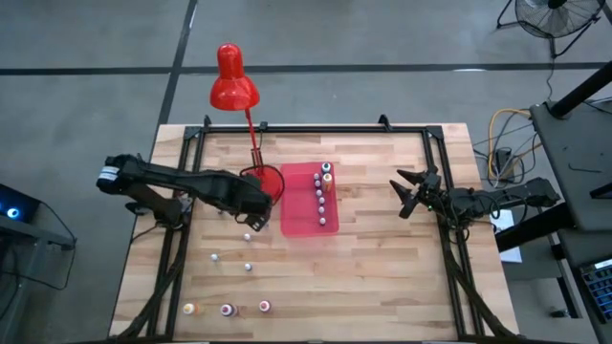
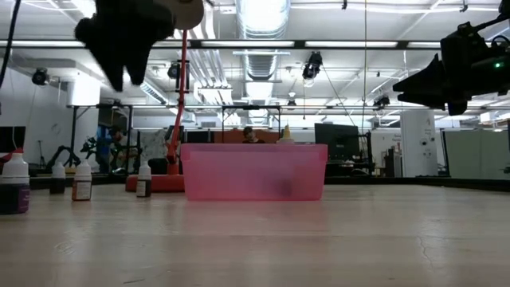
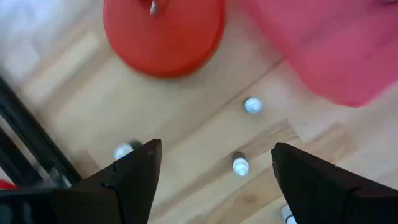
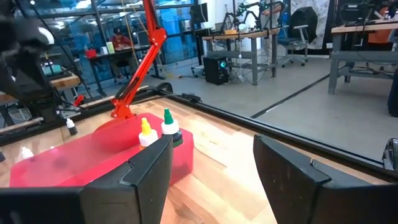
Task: Pick & Place food coloring
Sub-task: Put the small black food coloring bottle into the bin
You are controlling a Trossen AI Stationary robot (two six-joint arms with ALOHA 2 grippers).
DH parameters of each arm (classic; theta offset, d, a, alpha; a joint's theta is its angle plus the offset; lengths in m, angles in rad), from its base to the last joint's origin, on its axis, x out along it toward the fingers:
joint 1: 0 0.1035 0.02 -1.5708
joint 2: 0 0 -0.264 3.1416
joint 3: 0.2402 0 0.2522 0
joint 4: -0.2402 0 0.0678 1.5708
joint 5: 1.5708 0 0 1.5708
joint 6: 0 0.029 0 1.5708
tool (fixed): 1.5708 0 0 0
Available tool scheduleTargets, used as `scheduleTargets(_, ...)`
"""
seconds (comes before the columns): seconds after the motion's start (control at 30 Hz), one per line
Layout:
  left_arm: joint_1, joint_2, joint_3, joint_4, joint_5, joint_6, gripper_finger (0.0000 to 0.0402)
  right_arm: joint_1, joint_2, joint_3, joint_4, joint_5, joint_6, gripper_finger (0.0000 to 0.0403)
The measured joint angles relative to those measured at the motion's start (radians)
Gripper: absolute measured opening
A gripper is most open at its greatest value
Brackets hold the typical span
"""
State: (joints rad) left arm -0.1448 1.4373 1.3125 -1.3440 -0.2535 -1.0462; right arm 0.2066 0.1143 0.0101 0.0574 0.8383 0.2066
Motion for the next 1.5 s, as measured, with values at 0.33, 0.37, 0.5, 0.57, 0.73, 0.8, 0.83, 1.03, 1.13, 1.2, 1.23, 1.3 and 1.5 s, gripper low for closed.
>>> scheduleTargets(0.33,-0.007,0.056,-0.206,0.320,0.117,-0.173,0.0275,0.000,-0.001,0.000,0.000,0.000,0.000,0.0215)
scheduleTargets(0.37,-0.008,0.067,-0.217,0.352,0.118,-0.177,0.0275,0.000,0.000,0.000,0.000,0.000,0.001,0.0215)
scheduleTargets(0.5,-0.008,0.110,-0.238,0.411,0.114,-0.178,0.0275,0.000,0.000,0.000,0.000,0.000,0.000,0.0215)
scheduleTargets(0.57,-0.008,0.127,-0.238,0.413,0.090,-0.178,0.0275,0.000,0.000,0.000,0.000,0.000,0.001,0.0215)
scheduleTargets(0.73,-0.005,0.163,-0.238,0.436,0.030,-0.178,0.0275,0.000,0.000,0.000,0.000,0.000,0.001,0.0215)
scheduleTargets(0.8,-0.001,0.175,-0.238,0.453,0.026,-0.165,0.0275,0.000,0.000,0.000,0.000,0.000,0.000,0.0215)
scheduleTargets(0.83,0.001,0.181,-0.238,0.462,0.026,-0.161,0.0275,0.000,0.000,0.000,0.000,0.000,0.001,0.0215)
scheduleTargets(1.03,0.007,0.217,-0.238,0.471,0.024,-0.158,0.0275,0.000,0.000,0.000,0.000,0.000,0.001,0.0215)
scheduleTargets(1.13,0.006,0.228,-0.240,0.477,0.022,-0.158,0.0275,0.000,0.000,0.000,0.000,0.000,0.001,0.0215)
scheduleTargets(1.2,0.008,0.232,-0.246,0.493,0.018,-0.154,0.0275,0.000,0.000,0.000,0.000,0.000,0.000,0.0215)
scheduleTargets(1.23,0.008,0.232,-0.254,0.505,0.021,-0.154,0.0275,0.000,0.000,0.000,0.000,0.000,0.000,0.0215)
scheduleTargets(1.3,0.008,0.232,-0.271,0.531,0.039,-0.159,0.0275,0.000,0.000,0.000,0.000,0.000,0.001,0.0215)
scheduleTargets(1.5,0.008,0.229,-0.282,0.548,0.050,-0.164,0.0275,0.000,0.000,0.000,0.000,0.000,0.000,0.0215)
